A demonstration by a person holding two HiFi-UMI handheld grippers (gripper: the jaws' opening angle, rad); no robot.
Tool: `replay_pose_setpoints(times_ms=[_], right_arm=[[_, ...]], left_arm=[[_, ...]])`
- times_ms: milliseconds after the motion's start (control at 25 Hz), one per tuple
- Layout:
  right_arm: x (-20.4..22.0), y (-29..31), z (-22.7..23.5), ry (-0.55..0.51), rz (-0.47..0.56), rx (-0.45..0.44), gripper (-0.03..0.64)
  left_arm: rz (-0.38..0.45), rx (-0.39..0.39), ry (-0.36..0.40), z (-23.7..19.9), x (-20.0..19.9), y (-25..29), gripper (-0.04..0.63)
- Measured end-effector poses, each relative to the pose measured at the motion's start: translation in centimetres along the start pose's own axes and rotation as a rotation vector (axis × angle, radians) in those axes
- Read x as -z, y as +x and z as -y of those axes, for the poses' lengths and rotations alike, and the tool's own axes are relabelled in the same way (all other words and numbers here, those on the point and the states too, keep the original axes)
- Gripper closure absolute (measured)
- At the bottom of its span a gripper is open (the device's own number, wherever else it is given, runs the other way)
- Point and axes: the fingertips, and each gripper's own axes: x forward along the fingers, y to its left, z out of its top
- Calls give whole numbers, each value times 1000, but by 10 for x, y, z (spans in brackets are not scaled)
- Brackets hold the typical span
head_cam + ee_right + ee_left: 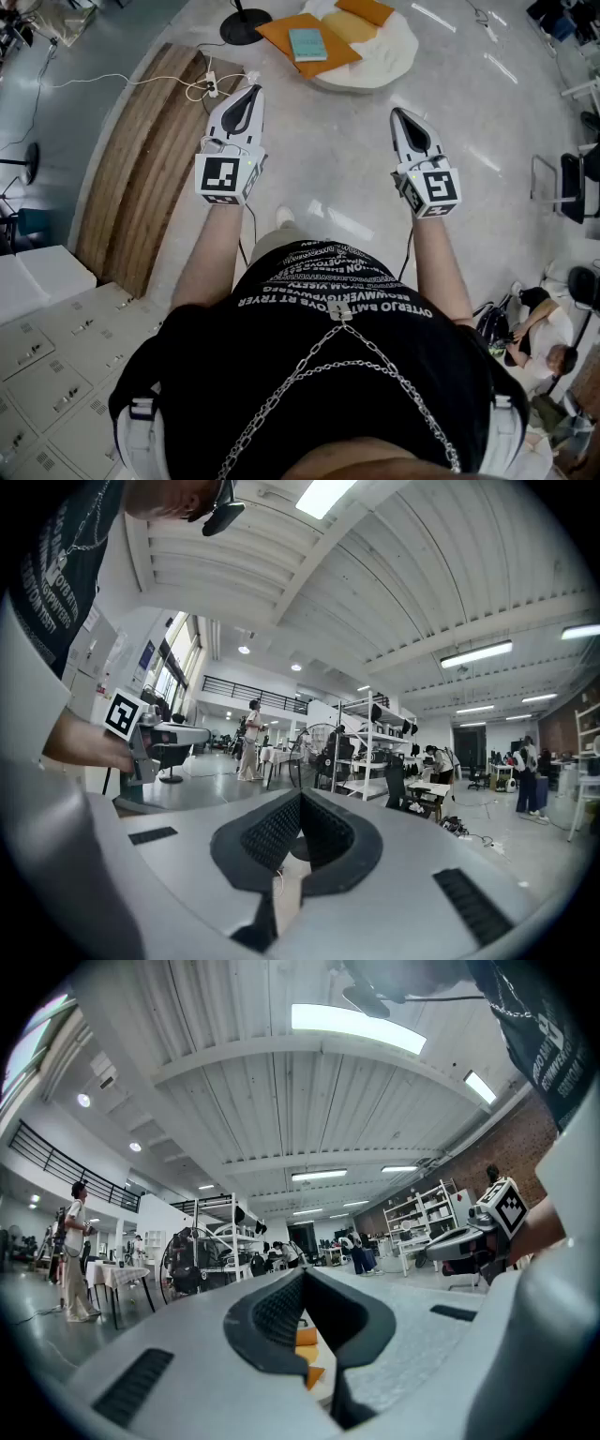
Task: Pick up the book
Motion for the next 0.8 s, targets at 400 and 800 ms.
replay_pose_setpoints(times_ms=[400, 800], right_arm=[[-23, 70, -16, 86, 78, -49, 621], [-17, 124, -32, 68, 22, -45, 621]], left_arm=[[-2, 57, -121, -67, 28, 27, 591], [-80, 148, -115, -123, 76, 53, 591]])
